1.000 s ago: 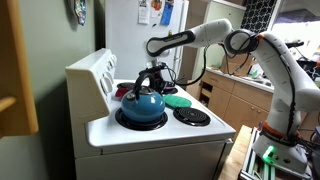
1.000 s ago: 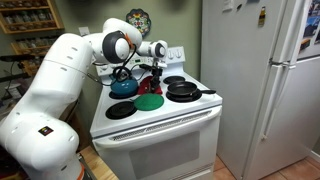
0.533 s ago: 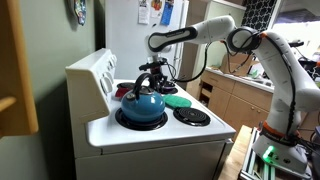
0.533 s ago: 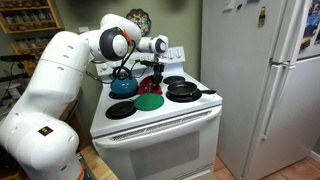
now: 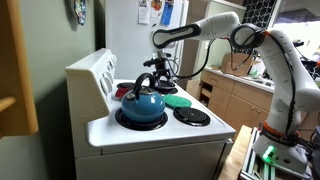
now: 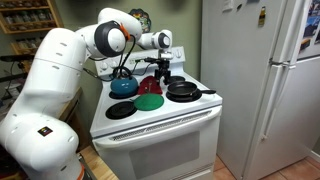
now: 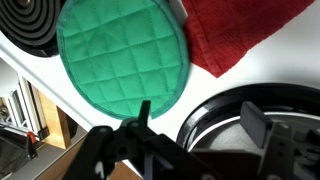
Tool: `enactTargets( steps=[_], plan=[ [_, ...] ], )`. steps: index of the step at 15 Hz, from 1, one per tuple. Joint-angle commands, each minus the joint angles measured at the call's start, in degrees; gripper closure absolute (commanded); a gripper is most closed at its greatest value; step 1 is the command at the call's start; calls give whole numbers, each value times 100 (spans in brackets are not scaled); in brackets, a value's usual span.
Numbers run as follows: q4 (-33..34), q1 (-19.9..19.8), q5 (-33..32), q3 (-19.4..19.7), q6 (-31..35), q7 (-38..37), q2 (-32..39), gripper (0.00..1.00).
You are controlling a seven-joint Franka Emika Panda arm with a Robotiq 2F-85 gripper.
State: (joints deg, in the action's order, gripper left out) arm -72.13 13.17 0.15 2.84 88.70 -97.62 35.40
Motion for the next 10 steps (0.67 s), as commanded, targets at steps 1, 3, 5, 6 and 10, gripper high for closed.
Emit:
enactTargets(
  steps=[1,3,5,6,10],
  plan=[
    [-342,-37,26,-49,-186,-401,-103,0],
    [-113,-59,-36,-85,-129,-231,19,0],
    [-98,-57,-36,-90,-129,-230,21,0],
    [-89,-57,-36,-90,-129,-230,21,0],
    [-372,35,-51,-180,-376,-218,-116,0]
  ],
)
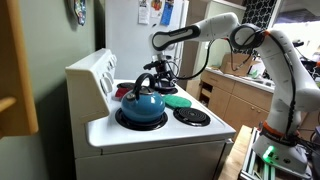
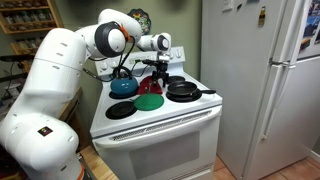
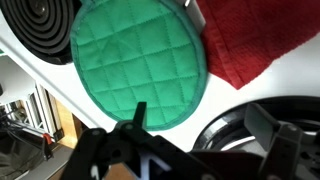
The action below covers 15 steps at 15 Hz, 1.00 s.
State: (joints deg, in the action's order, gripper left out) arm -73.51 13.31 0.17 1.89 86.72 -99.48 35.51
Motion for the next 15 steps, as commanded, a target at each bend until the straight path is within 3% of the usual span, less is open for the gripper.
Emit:
enactTargets(
  steps=[1,13,15],
  plan=[
    [-263,33,-80,-66,-240,-96,-129,0],
    [-694,-104,-222,-23,-249,-40,-185,0],
    [-420,-102,-186,-34,-303,-72,-14,0]
  ],
)
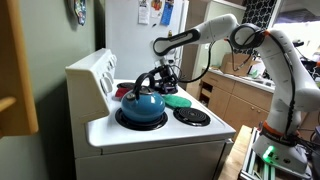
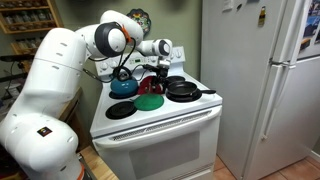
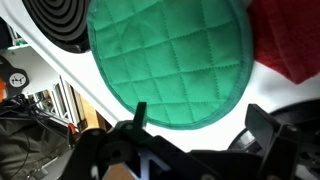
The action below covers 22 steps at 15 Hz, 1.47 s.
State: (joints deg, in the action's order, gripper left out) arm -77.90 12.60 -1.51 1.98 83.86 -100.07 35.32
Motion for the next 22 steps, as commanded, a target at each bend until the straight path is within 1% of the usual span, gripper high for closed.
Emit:
enactTargets(
  steps=[1,7,14,22],
  plan=[
    [-5,-30,-21,-43,-16,-13,5,0],
    [-132,1,-10,-102,-20,58,-80,0],
    [-167,-23,-25,-157,-14,530,-31,0],
    [-255,-19,17,-174,249,871,-30,0]
  ],
)
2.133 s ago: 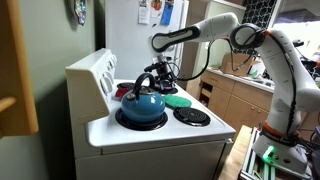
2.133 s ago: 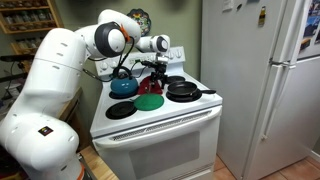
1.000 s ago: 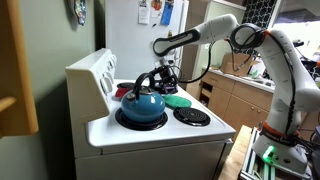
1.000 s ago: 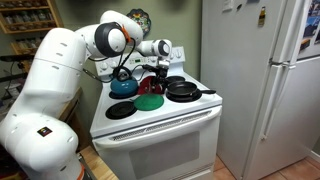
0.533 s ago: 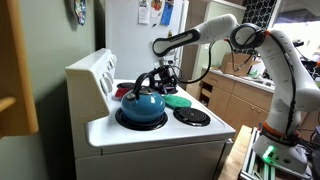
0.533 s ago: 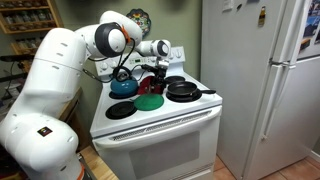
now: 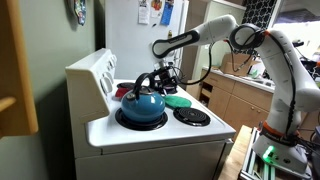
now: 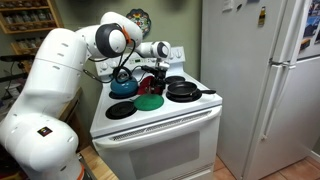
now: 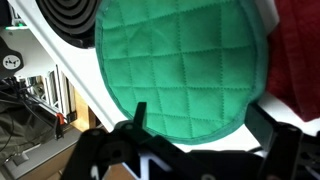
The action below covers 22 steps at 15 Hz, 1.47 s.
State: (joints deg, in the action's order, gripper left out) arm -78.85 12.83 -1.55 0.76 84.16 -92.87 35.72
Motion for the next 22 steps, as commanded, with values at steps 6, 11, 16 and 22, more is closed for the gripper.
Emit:
enactTargets(
  steps=[6,11,16,22],
  plan=[
    [-175,-22,25,-67,429,265,-29,0],
    [-282,-21,15,-68,503,324,12,0],
    [-309,-14,-3,-59,672,344,56,39],
    [-283,-6,-11,-62,780,391,58,85]
  ],
)
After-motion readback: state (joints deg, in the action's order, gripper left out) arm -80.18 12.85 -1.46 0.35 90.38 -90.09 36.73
